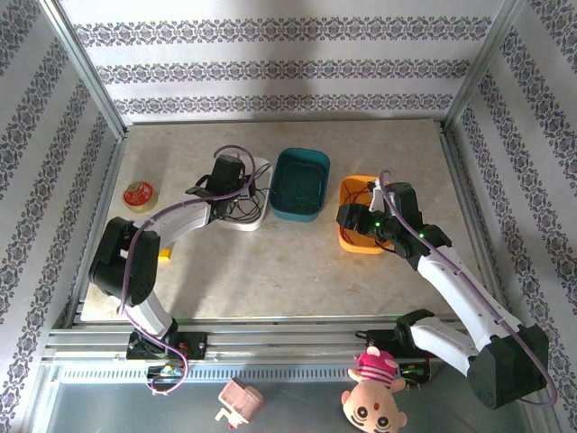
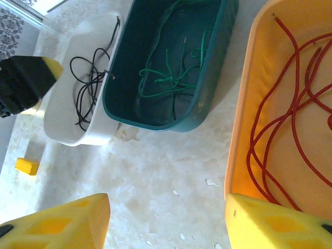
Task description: Untangle the cables
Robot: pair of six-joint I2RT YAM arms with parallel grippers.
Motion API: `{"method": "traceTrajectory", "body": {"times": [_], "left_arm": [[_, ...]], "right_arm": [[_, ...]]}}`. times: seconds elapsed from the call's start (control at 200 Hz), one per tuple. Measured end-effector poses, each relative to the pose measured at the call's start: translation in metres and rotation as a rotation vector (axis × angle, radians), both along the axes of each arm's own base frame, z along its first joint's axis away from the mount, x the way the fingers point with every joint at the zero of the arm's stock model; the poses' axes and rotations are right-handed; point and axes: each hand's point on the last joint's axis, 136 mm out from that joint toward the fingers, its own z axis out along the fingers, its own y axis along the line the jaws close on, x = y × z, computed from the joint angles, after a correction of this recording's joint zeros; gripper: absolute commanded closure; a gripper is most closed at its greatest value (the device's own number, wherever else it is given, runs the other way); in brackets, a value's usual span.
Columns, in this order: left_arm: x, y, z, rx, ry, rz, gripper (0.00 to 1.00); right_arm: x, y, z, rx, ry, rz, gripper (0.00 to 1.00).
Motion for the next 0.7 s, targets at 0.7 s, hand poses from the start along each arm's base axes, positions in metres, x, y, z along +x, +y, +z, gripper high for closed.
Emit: {"method": "traceTrajectory", "body": {"times": [0.7], "left_arm": [[-0.099, 0.115, 0.079, 0.225, -0.215, 0.289, 0.15]], "right_arm": [[0.013, -0.098, -0.024, -0.333, 0.015, -0.334, 0.38]]}}
